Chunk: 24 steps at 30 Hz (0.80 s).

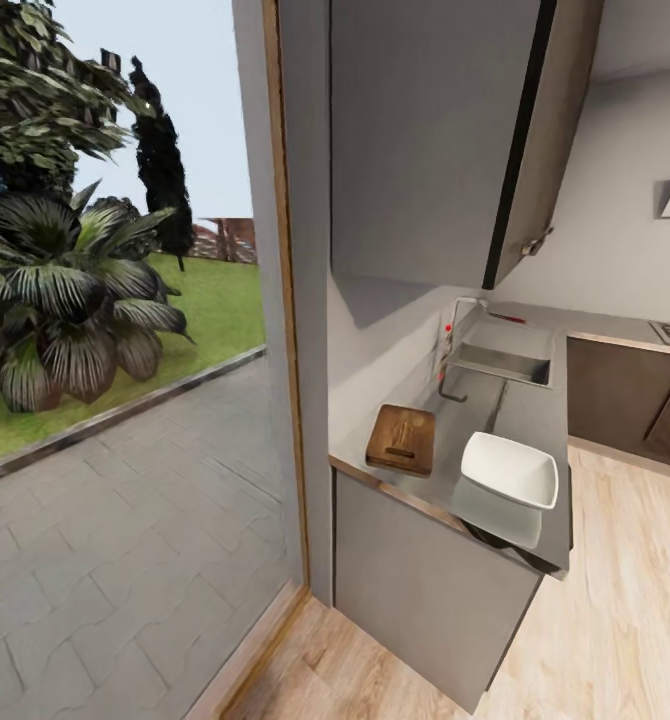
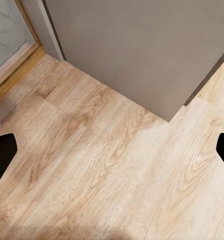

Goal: In the kitchen, take the Vidalia onion out of the sink, dice it on the chopping board with the paring knife, put the diced onion into the bowl on the countertop, then place both the paring knife and the chopping board into the sink.

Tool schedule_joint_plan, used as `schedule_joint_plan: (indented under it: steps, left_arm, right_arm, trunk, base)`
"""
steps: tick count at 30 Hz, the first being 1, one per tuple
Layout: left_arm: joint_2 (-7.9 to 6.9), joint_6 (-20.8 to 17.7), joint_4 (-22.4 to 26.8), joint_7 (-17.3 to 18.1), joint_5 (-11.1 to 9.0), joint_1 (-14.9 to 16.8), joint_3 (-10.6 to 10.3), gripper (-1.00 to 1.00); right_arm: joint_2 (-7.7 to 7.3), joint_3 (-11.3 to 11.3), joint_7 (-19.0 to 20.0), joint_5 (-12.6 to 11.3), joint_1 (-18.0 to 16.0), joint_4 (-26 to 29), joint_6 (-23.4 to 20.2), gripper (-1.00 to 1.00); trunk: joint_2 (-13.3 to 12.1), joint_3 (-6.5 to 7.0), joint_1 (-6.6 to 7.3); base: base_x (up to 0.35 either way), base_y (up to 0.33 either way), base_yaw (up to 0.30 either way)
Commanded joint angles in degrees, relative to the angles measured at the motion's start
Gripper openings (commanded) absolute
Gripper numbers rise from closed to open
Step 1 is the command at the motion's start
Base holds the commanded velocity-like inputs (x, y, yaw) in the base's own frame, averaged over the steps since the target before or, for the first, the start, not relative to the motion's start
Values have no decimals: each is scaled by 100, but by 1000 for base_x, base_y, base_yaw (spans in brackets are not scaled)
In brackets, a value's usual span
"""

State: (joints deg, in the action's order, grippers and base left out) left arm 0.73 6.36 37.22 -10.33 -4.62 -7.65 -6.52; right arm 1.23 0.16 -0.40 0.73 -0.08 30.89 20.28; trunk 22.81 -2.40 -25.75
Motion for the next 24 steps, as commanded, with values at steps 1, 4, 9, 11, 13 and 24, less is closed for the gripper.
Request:
schedule_joint_plan:
  steps: [1,4,9,11,13,24]
  left_arm:
    - [-4,14,5,-40,-48,0,-33,100]
    - [0,14,5,-40,-48,0,-37,100]
    - [5,14,-2,-39,-48,0,-42,100]
    - [5,14,-3,-39,-48,0,-42,100]
    - [5,14,-4,-39,-48,0,-42,100]
    - [6,14,-8,-39,-48,0,-43,100]
  right_arm:
    - [0,0,-4,7,-1,4,11,100]
    - [6,-8,-15,6,-1,1,-4,100]
    - [50,-11,-377,11,-11,305,-58,100]
    - [76,-2,-667,7,-25,640,-120,100]
    - [144,16,-938,7,-35,1127,-306,100]
    - [674,589,-1450,381,-45,4995,-3411,100]
  trunk:
    - [11,-11,-4]
    - [11,-11,-4]
    - [11,-11,-4]
    - [11,-11,-4]
    - [11,-11,-4]
    - [11,-11,-4]
  base:
    - [10,10,0]
    - [3,3,0]
    - [0,0,0]
    - [0,0,0]
    - [0,0,0]
    - [0,0,0]
